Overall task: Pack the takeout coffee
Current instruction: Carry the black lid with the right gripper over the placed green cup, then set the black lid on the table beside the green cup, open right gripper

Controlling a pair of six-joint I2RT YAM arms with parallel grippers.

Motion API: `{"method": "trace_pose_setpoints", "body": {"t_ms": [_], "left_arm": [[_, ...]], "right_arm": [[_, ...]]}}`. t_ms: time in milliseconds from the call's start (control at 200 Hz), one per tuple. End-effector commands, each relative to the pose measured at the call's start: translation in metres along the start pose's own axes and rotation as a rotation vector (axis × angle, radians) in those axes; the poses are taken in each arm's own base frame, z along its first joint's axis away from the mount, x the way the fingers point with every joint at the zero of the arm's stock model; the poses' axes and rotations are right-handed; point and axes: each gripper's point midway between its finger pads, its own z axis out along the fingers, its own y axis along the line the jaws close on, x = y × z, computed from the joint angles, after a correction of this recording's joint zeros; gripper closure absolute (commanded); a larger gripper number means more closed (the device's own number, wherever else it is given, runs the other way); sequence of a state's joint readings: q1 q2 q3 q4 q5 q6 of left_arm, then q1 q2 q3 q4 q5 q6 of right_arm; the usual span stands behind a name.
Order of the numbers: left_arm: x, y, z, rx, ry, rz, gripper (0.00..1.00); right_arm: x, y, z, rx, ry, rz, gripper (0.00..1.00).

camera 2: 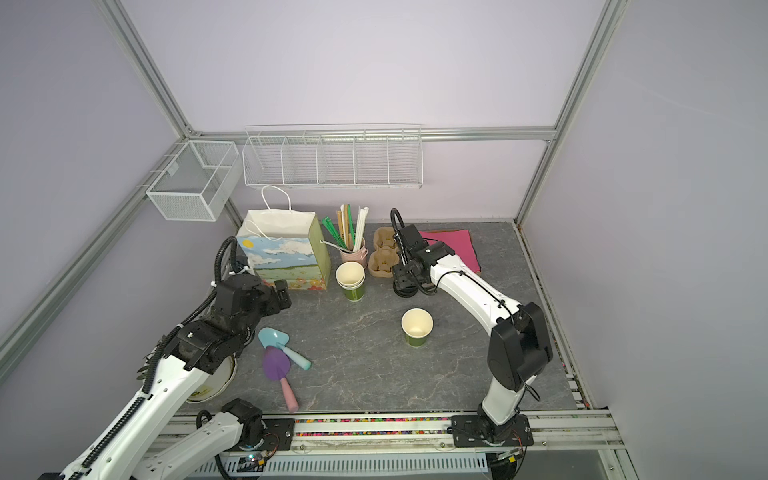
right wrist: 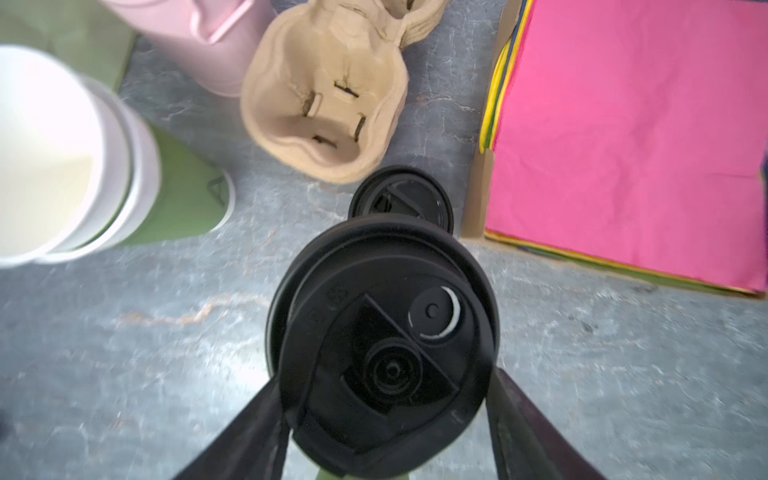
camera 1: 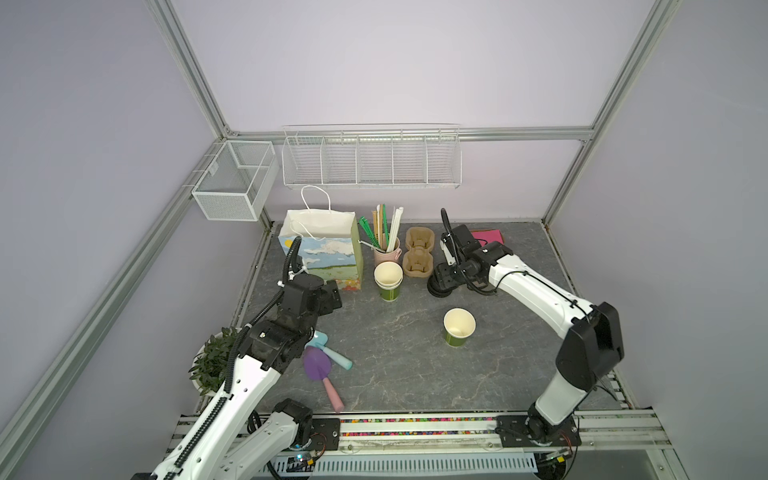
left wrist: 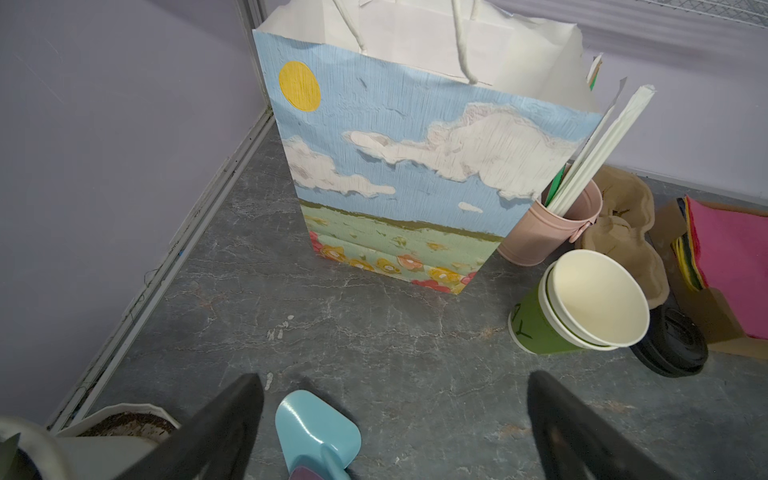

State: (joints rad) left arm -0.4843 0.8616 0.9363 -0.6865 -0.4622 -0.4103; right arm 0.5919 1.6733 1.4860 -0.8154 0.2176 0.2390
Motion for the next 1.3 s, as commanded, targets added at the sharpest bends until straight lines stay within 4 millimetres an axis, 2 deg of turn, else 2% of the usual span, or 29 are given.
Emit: {"method": "trace_pose_setpoints", "body": {"t_ms": [0,175,255,305,340,500,730,930,1020,1090,1159,1299], "left_arm": [[0.003,0.001,0.000,0.002,0.014,0.002,0.01],[0.004,-0.001,0.001,0.012,0.021,0.003,0.01],[0.004,-0.001,0.000,0.014,0.021,0.002,0.01],[0.003,-0.001,0.000,0.014,0.020,0.001,0.01],[0.004,-0.002,0.000,0.016,0.021,0.001,0.01],[0.004,-0.002,0.000,0.015,0.023,0.002,0.01],[0.004,-0.001,-0.001,0.013,0.019,0.001,0.01],[0.006,0.000,0.001,0.008,0.024,0.005,0.01],[0.005,0.001,0.000,0.004,0.024,0.006,0.01],[0.005,0.001,0.000,0.004,0.021,0.005,0.01],[0.004,0.000,0.000,0.009,0.018,0.003,0.01],[0.006,-0.002,0.002,0.012,0.032,0.007,0.01]], "right_arm": [[0.035,-0.008,-0.015,0.036,0.060,-0.017,0.29],[0.073,-0.008,-0.036,0.023,0.094,-0.022,0.29],[0.085,-0.004,-0.043,-0.009,0.094,-0.021,0.29],[0.091,-0.001,-0.044,-0.026,0.100,-0.018,0.29],[0.102,-0.001,-0.046,-0.027,0.138,-0.024,0.29],[0.115,0.008,-0.043,-0.047,0.163,-0.043,0.29],[0.124,0.018,-0.033,-0.027,0.191,-0.074,0.30],[0.124,0.015,-0.031,0.017,0.185,-0.083,0.30],[0.118,0.011,-0.040,0.025,0.153,-0.085,0.30],[0.105,-0.007,-0.063,0.083,0.047,-0.076,0.28],[0.101,-0.014,-0.077,0.066,-0.001,-0.035,0.27],[0.114,-0.019,-0.069,0.025,0.045,0.030,0.27]]}}
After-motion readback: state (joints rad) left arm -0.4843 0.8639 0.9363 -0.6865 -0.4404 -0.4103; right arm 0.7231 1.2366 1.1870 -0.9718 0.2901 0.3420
